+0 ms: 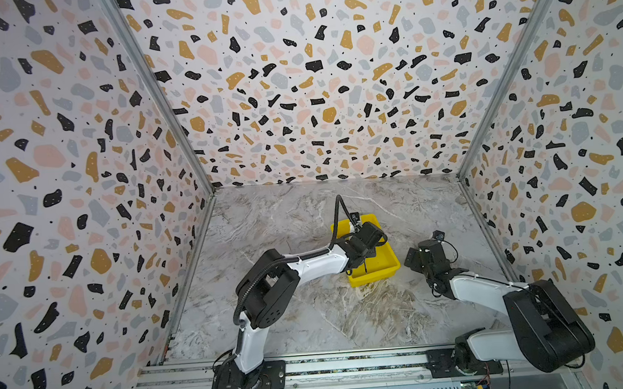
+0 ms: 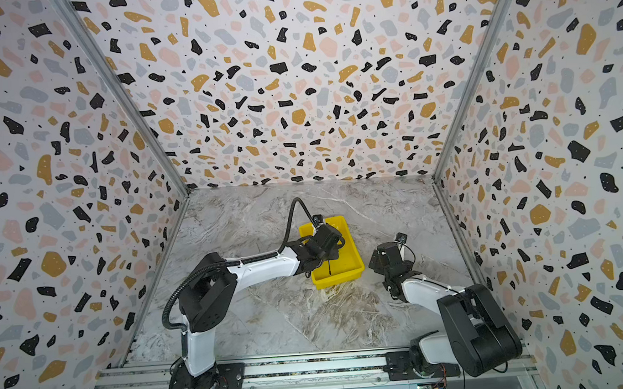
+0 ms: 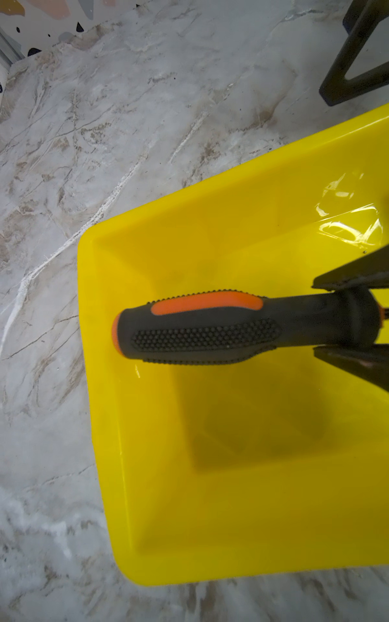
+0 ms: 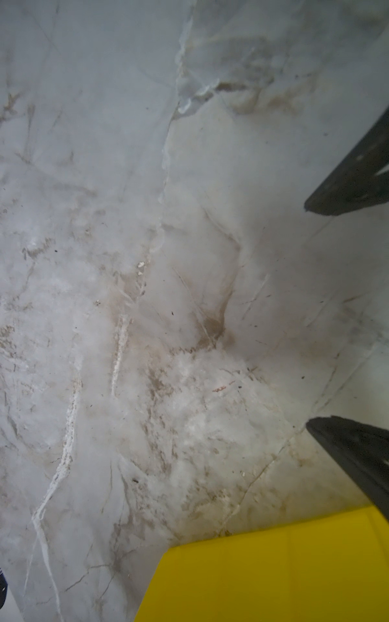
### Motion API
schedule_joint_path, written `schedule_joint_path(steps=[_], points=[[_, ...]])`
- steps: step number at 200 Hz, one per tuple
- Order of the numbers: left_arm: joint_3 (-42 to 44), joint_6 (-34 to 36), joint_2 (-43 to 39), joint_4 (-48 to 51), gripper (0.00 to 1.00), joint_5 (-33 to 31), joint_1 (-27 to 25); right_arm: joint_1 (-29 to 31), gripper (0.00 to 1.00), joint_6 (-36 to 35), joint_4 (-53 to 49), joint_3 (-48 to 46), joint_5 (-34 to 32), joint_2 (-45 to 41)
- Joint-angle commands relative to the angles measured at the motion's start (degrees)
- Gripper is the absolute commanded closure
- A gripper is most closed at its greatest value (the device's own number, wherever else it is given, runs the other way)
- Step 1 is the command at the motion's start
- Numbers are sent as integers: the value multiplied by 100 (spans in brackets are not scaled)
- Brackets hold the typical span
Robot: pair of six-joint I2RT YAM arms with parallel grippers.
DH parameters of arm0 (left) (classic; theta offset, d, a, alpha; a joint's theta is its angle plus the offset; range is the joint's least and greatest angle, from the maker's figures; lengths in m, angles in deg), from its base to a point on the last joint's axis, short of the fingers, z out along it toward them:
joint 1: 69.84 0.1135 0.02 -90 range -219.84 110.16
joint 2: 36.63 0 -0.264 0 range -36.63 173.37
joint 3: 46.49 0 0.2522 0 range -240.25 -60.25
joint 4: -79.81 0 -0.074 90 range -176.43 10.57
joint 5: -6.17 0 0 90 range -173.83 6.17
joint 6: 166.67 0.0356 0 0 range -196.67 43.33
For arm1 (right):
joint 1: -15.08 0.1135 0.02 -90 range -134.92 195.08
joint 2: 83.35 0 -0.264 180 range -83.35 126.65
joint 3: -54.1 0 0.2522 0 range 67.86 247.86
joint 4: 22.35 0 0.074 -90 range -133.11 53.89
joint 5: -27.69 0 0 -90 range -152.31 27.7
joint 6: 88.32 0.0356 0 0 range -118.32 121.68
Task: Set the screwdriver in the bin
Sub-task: 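Lift the screwdriver with the left gripper and carry it over the yellow bin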
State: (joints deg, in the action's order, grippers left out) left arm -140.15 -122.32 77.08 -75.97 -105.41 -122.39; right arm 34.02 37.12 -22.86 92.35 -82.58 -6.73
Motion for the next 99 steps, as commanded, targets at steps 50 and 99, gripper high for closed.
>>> schedule_joint_path(steps=[50, 99], points=[[-79, 291, -386, 190, 59, -303, 24, 48, 5, -64, -143, 110, -124, -86], [-114, 608, -668, 362, 38, -344, 19, 75, 5, -64, -140, 117, -150, -78]])
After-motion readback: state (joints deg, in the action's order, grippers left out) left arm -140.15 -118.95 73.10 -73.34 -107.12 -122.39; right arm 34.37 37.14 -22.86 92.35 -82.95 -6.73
